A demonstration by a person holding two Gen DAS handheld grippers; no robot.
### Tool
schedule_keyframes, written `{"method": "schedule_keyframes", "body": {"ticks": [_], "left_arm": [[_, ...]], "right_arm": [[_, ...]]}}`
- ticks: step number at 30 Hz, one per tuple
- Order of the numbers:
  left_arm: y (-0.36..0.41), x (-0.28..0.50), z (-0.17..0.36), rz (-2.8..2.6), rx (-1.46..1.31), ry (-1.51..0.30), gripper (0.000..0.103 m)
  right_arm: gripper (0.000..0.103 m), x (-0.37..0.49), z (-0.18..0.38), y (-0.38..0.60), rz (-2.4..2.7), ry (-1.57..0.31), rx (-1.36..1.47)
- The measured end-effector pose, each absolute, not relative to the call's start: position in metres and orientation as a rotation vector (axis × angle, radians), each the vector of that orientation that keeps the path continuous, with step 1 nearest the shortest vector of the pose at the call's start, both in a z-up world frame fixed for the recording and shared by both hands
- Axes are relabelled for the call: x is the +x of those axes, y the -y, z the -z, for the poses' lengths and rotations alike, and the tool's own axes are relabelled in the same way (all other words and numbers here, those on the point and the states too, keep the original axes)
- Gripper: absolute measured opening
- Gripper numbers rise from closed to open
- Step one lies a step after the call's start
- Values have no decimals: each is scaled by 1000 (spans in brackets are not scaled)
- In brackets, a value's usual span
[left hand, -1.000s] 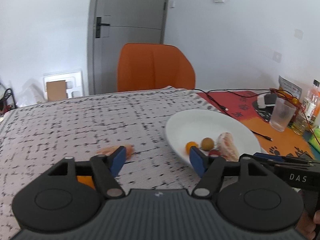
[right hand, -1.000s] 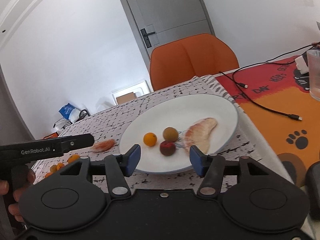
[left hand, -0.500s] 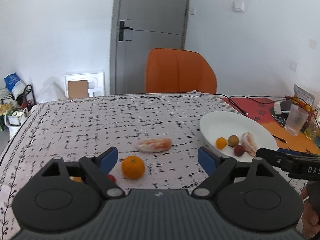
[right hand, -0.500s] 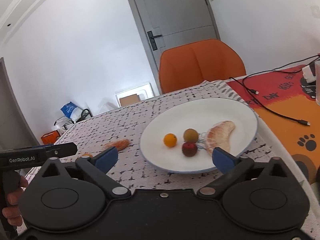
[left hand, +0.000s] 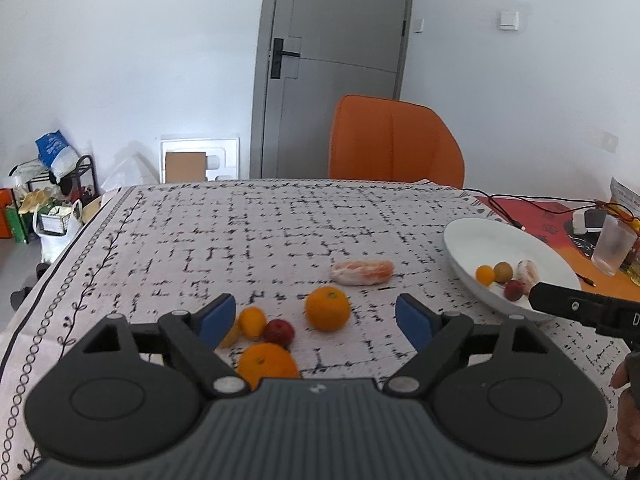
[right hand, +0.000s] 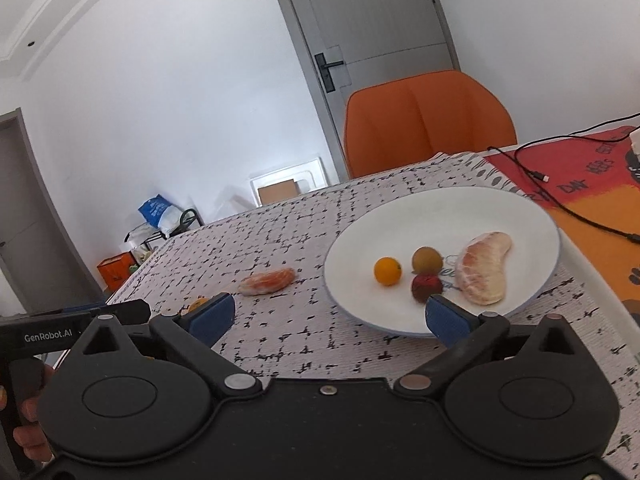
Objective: Organize fruits
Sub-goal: 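Move both open grippers back to the fruit pile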
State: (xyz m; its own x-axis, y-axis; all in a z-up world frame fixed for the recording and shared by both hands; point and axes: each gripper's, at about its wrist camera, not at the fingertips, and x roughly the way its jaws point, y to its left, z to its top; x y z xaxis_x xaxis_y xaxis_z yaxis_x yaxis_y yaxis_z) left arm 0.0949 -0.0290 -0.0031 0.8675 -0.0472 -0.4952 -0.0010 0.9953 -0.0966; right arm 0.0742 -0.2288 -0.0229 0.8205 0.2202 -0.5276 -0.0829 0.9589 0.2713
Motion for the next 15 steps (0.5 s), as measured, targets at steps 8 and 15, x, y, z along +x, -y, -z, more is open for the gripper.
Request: {"method": "schedule_keyframes", "body": {"ticks": [8, 15], "left_arm": [[11, 90, 18, 28, -137, -553, 86], [7, 90, 29, 23, -134, -564, 86]], "right_arm": [[103, 78, 25, 211, -202, -601, 209], [103, 83, 28, 195, -241, -608, 193]]}}
